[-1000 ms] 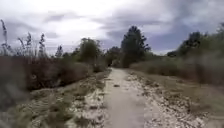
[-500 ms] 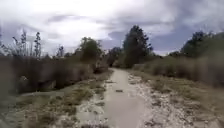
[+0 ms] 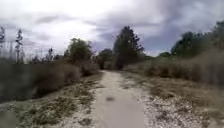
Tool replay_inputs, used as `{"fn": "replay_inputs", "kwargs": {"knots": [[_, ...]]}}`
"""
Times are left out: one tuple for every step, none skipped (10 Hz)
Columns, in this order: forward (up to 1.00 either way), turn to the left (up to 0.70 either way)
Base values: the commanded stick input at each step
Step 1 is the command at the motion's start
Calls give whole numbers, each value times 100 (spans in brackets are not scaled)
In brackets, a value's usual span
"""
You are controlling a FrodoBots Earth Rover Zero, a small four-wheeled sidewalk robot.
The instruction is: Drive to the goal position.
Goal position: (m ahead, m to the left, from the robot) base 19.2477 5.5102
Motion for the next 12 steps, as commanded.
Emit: {"fn": "replay_inputs", "kwargs": {"knots": [[85, 0], [85, 0], [85, 0], [85, 0], [85, 0], [85, 0], [85, 0], [85, 0], [85, 0], [85, 0], [85, 0], [85, 0]]}}
